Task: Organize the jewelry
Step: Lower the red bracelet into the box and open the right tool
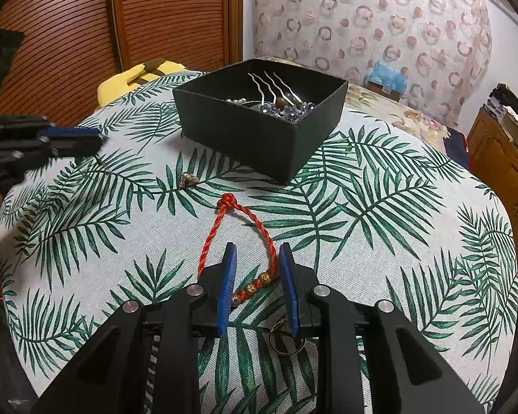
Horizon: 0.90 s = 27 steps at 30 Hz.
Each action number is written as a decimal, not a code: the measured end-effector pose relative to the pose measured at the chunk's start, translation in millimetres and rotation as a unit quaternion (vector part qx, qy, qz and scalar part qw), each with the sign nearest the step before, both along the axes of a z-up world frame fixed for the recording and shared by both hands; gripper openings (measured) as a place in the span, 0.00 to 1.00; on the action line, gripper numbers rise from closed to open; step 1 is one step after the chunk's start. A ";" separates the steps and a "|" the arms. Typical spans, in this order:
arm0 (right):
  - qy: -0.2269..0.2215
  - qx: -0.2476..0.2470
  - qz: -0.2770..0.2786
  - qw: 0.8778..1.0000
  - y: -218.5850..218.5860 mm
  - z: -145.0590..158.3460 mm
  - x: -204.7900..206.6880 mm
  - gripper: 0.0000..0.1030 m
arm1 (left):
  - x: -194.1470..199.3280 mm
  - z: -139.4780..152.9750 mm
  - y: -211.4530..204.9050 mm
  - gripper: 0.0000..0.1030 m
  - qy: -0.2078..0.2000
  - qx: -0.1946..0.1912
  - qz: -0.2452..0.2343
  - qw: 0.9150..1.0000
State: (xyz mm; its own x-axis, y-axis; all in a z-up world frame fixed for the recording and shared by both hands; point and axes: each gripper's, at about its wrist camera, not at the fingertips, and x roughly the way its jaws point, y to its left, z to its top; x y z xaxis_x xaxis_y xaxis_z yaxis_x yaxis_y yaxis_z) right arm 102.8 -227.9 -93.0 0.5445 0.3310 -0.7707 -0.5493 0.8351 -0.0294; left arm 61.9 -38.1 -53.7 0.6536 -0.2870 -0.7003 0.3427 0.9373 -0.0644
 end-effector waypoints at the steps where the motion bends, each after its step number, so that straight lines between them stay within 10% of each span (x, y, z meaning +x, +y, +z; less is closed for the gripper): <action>1: 0.001 0.002 0.000 1.000 -0.1 0.0 0.5 0.26 | -2.6 5.9 0.1 0.07 -0.007 0.001 0.000 1.000; 7: 0.019 0.021 -0.018 0.999 -7.9 2.0 9.3 0.04 | -8.8 31.7 -3.0 0.07 -0.035 0.000 -0.009 0.999; 27: -0.069 0.051 0.005 0.996 8.7 84.7 5.0 0.04 | 22.3 57.1 -8.3 0.07 -0.062 -0.031 -0.015 0.997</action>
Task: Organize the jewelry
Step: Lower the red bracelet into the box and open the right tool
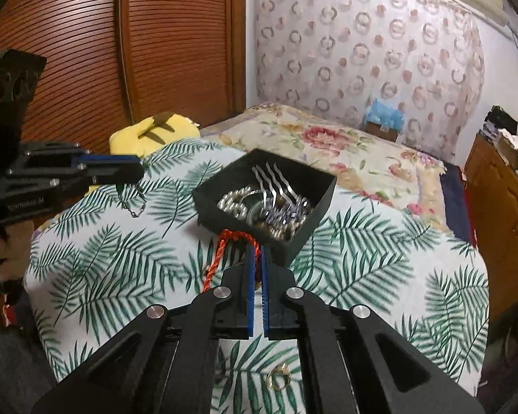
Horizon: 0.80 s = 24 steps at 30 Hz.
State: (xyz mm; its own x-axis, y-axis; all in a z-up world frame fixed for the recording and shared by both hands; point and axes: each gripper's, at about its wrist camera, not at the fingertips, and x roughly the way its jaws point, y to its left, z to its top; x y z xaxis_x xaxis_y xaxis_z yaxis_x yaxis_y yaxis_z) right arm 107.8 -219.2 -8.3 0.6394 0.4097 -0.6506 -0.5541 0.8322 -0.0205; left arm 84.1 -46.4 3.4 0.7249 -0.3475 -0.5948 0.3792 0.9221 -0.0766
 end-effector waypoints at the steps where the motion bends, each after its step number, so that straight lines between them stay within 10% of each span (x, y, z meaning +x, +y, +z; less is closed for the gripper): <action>1: -0.006 -0.005 -0.002 1.000 1.8 1.9 3.5 0.04 | 1.2 0.2 0.3 0.07 -0.001 0.001 0.001 1.000; 24: 0.000 0.038 -0.037 0.999 22.7 -22.6 98.8 0.06 | 65.7 -8.8 1.8 0.07 0.018 -0.002 0.008 1.000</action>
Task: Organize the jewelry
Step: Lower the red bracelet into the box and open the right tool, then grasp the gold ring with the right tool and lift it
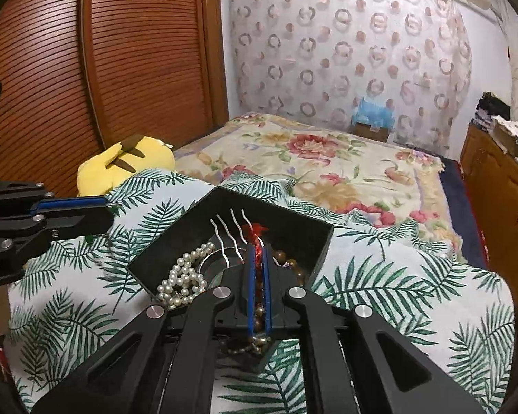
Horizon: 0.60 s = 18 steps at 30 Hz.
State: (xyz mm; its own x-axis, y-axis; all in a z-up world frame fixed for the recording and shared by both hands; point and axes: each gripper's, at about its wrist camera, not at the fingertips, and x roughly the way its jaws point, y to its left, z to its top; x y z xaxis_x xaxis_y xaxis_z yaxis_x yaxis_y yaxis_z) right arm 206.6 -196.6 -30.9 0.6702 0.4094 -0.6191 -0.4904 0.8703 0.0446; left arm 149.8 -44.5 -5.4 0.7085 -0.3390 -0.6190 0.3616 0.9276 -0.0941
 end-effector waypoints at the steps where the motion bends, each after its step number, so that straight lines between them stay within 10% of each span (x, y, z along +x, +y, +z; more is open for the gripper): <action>1: 0.001 0.001 0.000 1.000 -1.5 0.0 0.7 0.09 | 2.7 0.3 -1.2 0.07 0.000 0.001 0.000 1.000; 4: 0.000 0.008 -0.005 1.000 -10.2 1.7 -0.6 0.23 | 8.6 1.0 -2.8 0.07 -0.001 0.003 0.002 1.000; 18: 0.010 0.026 -0.029 0.999 -57.8 -5.7 -31.3 0.23 | 30.1 -1.2 -23.9 0.07 -0.001 0.010 0.000 1.000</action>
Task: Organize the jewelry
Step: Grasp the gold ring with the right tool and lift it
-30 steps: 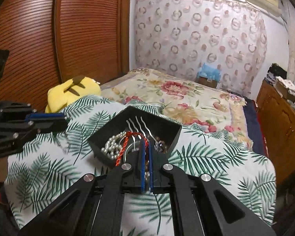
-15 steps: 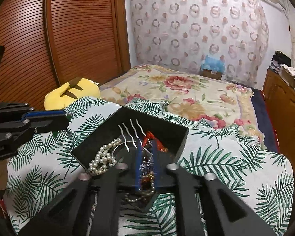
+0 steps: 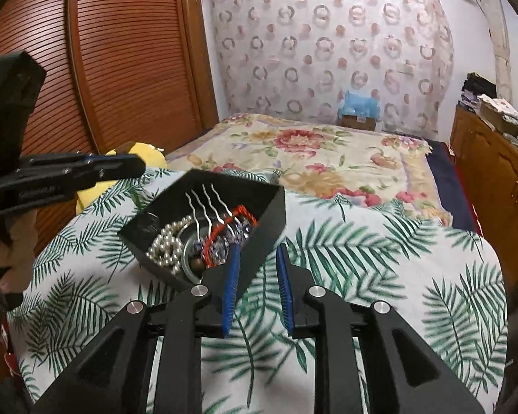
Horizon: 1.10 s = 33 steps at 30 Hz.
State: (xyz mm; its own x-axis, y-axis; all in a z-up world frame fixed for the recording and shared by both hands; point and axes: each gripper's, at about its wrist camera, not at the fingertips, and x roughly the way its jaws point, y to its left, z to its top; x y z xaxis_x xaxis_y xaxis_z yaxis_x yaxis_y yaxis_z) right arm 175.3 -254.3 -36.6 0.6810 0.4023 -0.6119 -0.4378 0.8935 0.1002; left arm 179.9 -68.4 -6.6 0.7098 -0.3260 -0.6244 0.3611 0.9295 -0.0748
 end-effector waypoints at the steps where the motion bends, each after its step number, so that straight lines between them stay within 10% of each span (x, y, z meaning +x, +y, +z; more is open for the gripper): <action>1: 0.002 0.003 0.000 1.000 -2.8 -0.4 -2.9 0.23 | 0.1 0.0 -0.4 0.07 0.000 0.000 0.000 1.000; 18: -0.010 -0.034 0.000 0.999 -19.6 -4.2 -59.8 0.23 | -15.6 -3.4 -9.7 0.16 -0.005 0.009 -0.011 1.000; 26: -0.002 -0.038 0.006 0.999 -21.1 -10.2 -82.7 0.30 | -43.2 -12.4 -9.8 0.31 -0.006 0.009 -0.019 1.000; 33: 0.001 -0.043 0.005 0.999 -26.9 -15.2 -98.4 0.33 | -62.6 -24.7 -12.4 0.67 -0.012 0.022 -0.030 0.999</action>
